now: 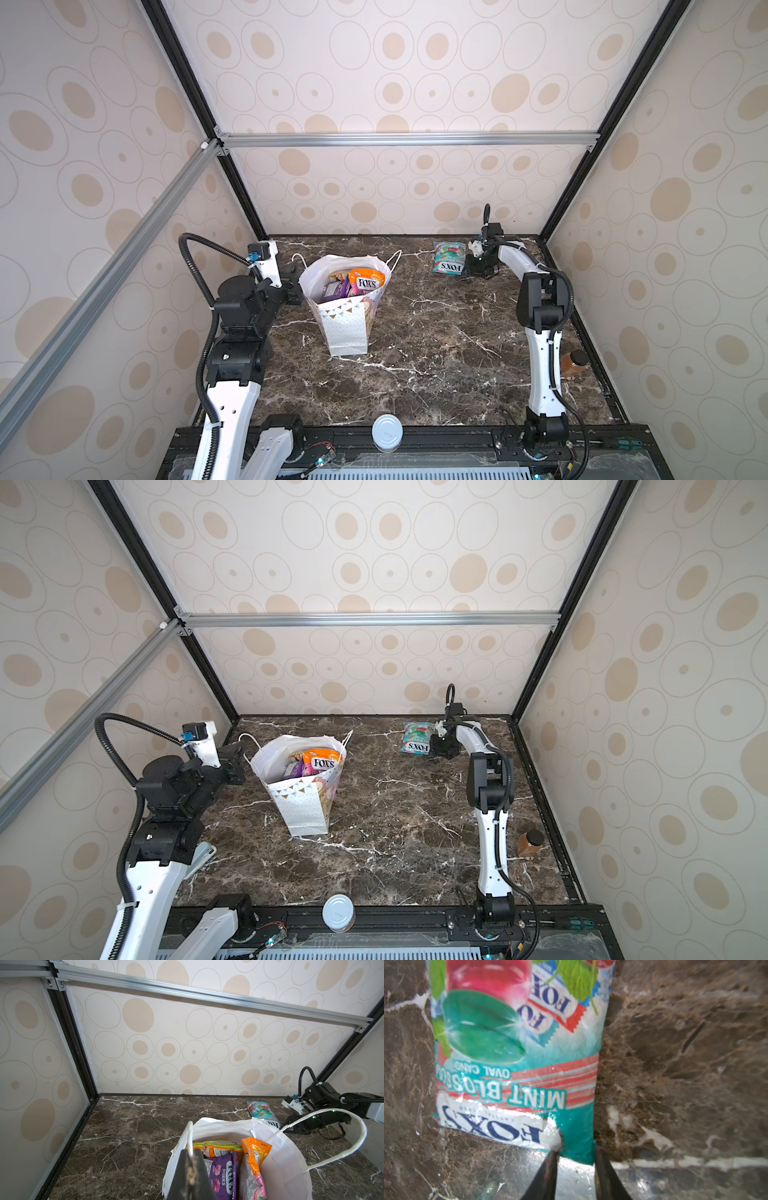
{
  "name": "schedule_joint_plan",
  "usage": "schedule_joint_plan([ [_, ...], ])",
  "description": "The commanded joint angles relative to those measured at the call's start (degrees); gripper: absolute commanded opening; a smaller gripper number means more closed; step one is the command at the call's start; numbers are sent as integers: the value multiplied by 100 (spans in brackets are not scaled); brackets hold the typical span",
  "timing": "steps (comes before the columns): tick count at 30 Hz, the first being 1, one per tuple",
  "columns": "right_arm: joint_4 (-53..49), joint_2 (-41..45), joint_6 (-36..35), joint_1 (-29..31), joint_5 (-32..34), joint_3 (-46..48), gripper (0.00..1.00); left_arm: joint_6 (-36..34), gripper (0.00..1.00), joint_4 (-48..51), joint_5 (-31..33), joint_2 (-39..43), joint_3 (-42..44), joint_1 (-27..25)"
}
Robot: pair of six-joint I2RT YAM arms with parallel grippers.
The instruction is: Place the snacks into the paper bag
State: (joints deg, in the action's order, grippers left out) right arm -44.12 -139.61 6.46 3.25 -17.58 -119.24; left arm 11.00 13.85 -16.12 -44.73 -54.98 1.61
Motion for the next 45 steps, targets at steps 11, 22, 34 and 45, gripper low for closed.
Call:
schedule_joint_plan([
  [11,272,443,60,-15,-213,560,0,-125,0,-304,-11,74,-154,55],
  [22,1091,1883,-422,300,722,2312,34,-107,0,-335,-50,105,-142,68],
  [34,1630,1514,-2839,1753,3159,2272,52,-107,0,-345,-14,140,-130,77],
  [45,1760,999,-3171,1785,3768,1773,52,-99,0,-351,-40,114,-140,85],
])
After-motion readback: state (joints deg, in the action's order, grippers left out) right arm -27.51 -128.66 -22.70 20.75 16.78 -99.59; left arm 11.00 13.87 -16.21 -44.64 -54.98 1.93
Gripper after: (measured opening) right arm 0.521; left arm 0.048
